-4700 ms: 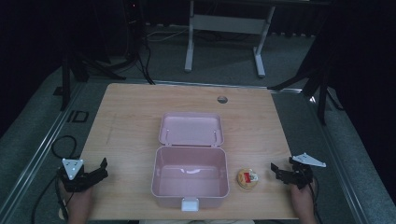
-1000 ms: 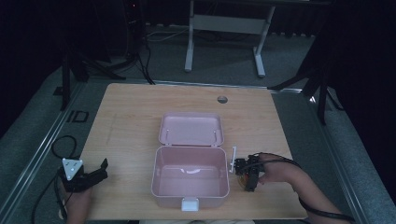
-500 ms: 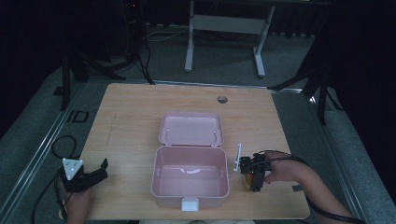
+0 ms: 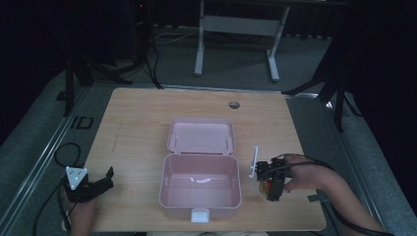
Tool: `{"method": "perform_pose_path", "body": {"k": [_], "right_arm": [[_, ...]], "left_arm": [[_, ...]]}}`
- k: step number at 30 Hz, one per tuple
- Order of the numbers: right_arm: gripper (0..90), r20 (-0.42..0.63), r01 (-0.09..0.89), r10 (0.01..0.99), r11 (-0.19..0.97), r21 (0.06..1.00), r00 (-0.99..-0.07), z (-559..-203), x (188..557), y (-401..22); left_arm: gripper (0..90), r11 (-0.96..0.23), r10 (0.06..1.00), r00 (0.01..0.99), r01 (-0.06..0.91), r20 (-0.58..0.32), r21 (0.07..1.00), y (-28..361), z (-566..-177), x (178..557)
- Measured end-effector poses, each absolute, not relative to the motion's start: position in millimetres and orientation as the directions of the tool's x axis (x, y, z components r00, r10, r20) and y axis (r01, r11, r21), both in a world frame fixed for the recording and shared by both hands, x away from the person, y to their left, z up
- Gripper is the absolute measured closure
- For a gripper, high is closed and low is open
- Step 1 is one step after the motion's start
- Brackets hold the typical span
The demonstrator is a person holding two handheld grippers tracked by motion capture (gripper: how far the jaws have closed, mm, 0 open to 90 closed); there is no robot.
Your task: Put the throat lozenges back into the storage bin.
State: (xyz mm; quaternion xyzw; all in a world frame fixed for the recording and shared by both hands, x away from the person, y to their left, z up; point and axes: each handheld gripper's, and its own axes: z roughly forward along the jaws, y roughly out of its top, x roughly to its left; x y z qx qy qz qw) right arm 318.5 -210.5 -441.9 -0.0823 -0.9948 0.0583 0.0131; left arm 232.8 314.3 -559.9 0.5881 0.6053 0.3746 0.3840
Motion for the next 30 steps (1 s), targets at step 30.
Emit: {"method": "perform_pose_path", "body": {"k": [30], "right_arm": [[20.0, 0.009, -0.003, -0.003, 1.000, -0.010, -1.000, -359.1, 296.9, -127.2]], "left_arm": [[0.4, 0.029, 1.000, -0.011, 0.425, -0.027, 0.905, 314.6, -559.9, 232.7]]}}
